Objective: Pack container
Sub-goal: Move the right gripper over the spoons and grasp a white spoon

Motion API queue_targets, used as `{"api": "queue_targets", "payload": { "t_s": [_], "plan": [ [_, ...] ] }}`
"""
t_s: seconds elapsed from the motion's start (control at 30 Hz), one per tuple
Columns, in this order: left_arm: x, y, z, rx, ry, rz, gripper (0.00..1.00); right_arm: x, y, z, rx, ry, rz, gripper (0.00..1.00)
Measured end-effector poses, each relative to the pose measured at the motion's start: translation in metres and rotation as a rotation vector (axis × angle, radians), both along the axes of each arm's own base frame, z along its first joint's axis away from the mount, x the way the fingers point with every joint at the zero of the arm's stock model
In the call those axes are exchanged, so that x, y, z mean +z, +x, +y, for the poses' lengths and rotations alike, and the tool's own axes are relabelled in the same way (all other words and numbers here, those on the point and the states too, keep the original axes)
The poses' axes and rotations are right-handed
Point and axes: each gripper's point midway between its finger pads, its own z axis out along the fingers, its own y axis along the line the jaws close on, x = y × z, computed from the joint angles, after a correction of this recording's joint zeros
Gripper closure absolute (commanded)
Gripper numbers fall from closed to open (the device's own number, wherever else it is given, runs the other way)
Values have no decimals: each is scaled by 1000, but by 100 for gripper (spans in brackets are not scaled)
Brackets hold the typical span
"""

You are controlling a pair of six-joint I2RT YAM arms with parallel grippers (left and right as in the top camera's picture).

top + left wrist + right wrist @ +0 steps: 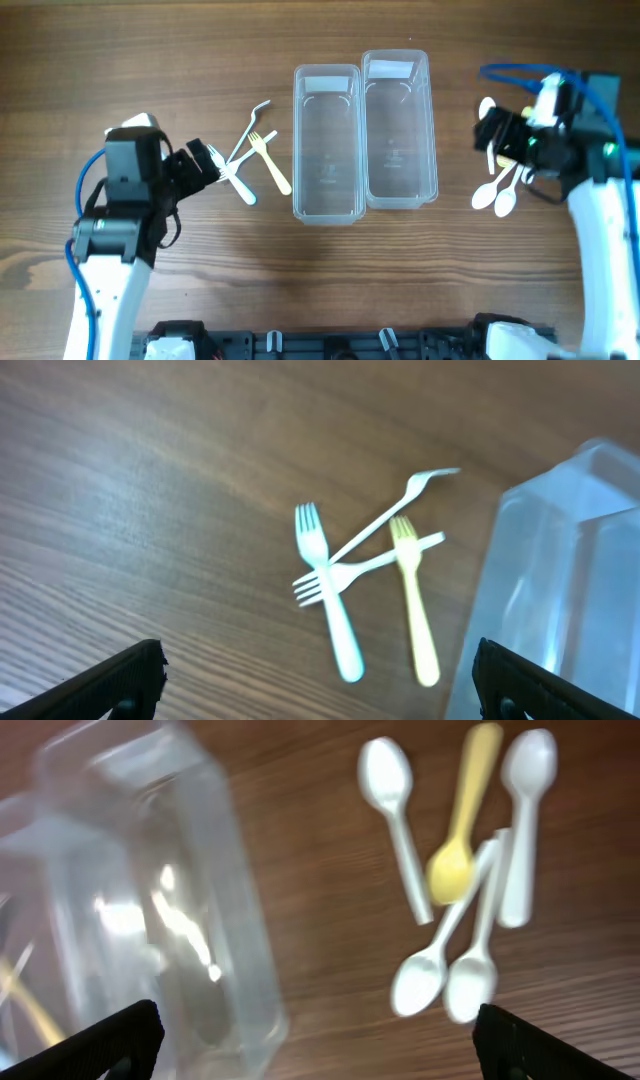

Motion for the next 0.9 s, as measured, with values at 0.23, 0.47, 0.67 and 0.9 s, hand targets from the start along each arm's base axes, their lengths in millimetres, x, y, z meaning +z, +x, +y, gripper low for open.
{"api": "queue_targets", "payload": {
  "t_s": [0.23, 0.47, 0.67, 0.9],
  "plan": [
    [-14, 1, 0, -3, 3, 54, 0, -24, 4, -73, -186, -10, 60, 0],
    [-14, 1, 0, -7, 6, 56, 0, -58, 3, -90, -226, 9, 158, 6],
    [-14, 1, 0, -7, 6, 56, 0, -102, 3, -92, -235, 41, 289, 26],
    [-14, 1, 0, -7, 6, 56, 0, -153, -3, -90, -237, 81, 438, 48]
  ]
}}
